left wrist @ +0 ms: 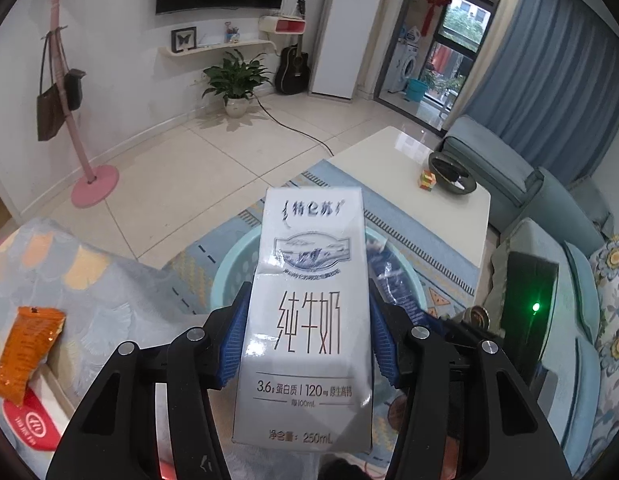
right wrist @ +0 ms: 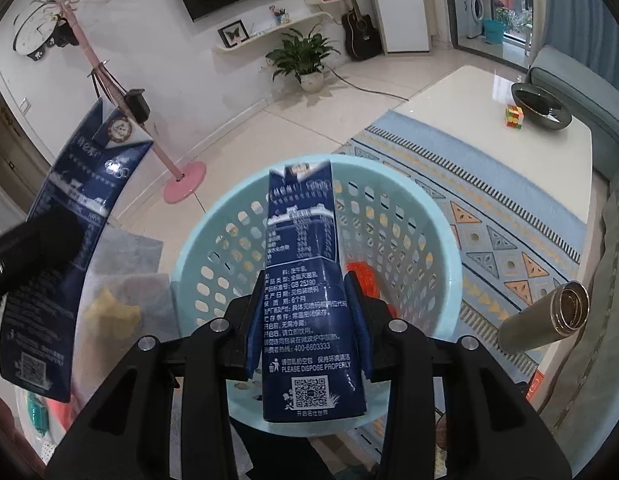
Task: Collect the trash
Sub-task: 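Carry both cartons over the basket and open both tools to drop them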
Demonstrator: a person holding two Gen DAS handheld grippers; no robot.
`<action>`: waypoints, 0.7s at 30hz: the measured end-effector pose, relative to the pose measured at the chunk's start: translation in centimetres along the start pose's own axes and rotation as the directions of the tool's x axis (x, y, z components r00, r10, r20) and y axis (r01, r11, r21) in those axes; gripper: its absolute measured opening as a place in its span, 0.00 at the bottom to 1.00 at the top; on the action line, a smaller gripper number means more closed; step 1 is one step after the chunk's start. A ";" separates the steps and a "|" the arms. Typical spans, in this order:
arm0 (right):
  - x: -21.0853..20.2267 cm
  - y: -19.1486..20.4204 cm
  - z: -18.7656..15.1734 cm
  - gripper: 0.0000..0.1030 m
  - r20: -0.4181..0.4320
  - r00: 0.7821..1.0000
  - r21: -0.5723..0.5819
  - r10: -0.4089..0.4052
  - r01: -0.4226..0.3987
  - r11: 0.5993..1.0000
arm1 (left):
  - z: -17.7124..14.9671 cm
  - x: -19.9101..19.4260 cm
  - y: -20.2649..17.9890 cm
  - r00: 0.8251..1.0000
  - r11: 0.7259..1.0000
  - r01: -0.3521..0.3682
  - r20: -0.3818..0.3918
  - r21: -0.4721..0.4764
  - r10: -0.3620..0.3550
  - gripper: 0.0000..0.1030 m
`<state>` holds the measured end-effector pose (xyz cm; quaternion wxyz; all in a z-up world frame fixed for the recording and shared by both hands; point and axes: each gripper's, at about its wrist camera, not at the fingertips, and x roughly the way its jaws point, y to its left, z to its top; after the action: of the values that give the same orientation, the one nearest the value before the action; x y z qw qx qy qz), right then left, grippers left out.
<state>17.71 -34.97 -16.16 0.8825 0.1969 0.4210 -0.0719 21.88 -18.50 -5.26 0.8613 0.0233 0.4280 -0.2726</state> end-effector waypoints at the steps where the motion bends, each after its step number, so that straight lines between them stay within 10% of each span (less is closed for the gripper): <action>1: 0.1 0.0 0.0 0.34 0.002 1.000 0.001 0.000 0.000 1.000 | -0.1 0.2 0.2 1.000 1.000 0.005 -0.001 -0.004 -0.005 0.51; 21: -5.5 3.8 -0.5 0.42 0.038 0.997 -0.066 0.069 -0.067 0.996 | -2.5 -8.8 2.4 0.991 0.996 0.003 0.136 -0.091 0.009 0.61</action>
<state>14.97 -31.47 -11.16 0.8985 0.1810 0.3985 -0.0321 16.95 -11.84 -0.70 0.8893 -0.0339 0.3799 -0.2525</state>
